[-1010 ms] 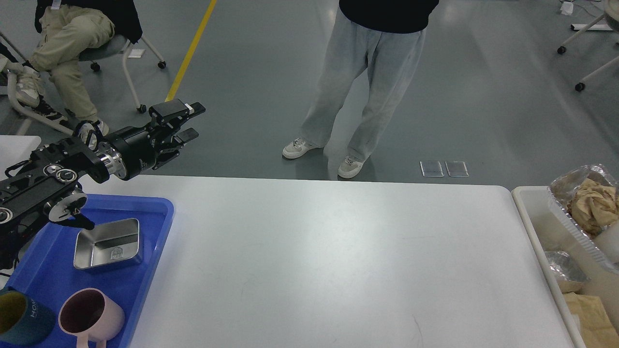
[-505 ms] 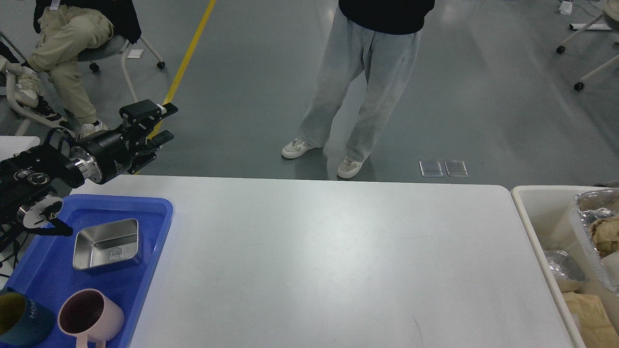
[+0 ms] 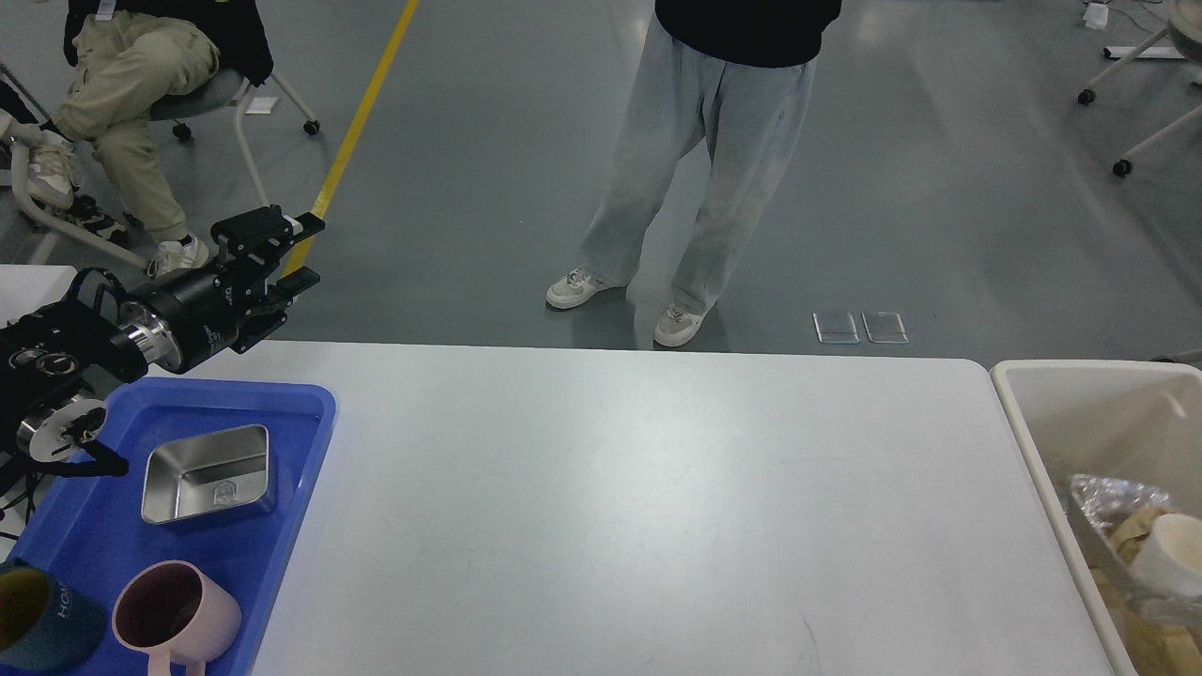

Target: Tidy desktop

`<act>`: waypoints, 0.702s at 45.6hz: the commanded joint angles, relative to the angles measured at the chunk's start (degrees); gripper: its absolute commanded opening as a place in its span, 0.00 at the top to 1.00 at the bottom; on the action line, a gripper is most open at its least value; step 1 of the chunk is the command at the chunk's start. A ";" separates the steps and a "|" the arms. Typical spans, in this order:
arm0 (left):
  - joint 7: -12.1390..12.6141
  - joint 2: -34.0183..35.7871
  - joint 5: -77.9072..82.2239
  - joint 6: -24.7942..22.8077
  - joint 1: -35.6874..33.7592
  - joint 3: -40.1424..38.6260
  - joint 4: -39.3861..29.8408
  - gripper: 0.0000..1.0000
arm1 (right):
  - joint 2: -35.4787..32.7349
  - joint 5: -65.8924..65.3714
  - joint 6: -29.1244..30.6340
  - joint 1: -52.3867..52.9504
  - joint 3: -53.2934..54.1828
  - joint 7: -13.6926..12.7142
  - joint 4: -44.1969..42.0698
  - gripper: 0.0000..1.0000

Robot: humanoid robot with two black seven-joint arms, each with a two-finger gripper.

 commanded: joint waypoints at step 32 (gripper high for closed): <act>-0.48 0.84 0.00 -0.20 0.82 -9.89 10.80 0.09 | 8.54 -13.07 -7.60 11.88 14.11 0.15 -12.17 0.00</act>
